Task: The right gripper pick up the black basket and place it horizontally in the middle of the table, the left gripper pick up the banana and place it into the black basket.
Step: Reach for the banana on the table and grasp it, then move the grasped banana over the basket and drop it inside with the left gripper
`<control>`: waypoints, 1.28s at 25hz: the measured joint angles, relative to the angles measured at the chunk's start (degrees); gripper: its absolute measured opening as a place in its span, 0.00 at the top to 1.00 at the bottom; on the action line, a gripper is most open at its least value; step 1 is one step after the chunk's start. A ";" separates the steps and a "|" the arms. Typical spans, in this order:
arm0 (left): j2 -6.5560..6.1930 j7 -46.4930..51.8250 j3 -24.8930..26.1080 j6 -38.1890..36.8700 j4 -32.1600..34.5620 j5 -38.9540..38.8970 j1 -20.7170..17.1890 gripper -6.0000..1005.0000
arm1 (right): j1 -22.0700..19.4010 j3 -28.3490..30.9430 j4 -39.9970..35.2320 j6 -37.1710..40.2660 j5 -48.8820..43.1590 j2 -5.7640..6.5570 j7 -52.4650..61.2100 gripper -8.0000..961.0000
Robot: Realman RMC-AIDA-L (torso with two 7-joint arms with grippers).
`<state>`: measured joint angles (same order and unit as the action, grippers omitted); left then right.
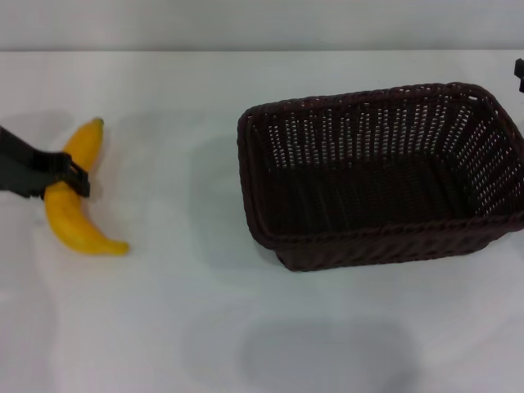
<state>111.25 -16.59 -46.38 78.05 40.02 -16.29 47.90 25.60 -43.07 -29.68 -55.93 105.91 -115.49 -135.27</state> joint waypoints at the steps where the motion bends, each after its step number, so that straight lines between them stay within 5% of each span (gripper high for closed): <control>1: -0.02 -0.04 0.00 0.62 1.36 -0.03 0.00 0.49 | -0.05 0.00 0.00 -0.05 0.00 0.00 0.00 0.17; 9: -0.10 -2.08 -0.03 7.82 13.01 -3.26 0.54 0.49 | -0.24 0.07 -0.03 -0.69 0.00 0.01 0.00 0.17; 16: -0.01 -13.63 0.09 15.67 19.10 -25.38 0.99 0.49 | -0.95 0.58 -0.37 -2.75 0.00 0.07 0.33 0.17; 21: -0.01 -20.10 -0.20 19.31 18.63 -36.87 1.33 0.49 | -1.51 0.62 -0.49 -4.00 0.01 0.09 0.40 0.17; 27: 1.04 -22.54 -3.77 20.12 12.87 -37.99 3.86 0.46 | -1.75 0.62 -0.43 -4.81 0.04 0.07 0.42 0.17; 32: 3.33 -28.28 -4.09 19.24 11.51 -38.31 4.42 0.44 | -2.15 0.62 -0.39 -6.09 0.07 0.02 0.44 0.17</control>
<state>114.58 -44.86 -50.47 97.28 51.53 -54.59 52.31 23.45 -42.45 -30.07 -62.02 105.99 -115.47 -134.83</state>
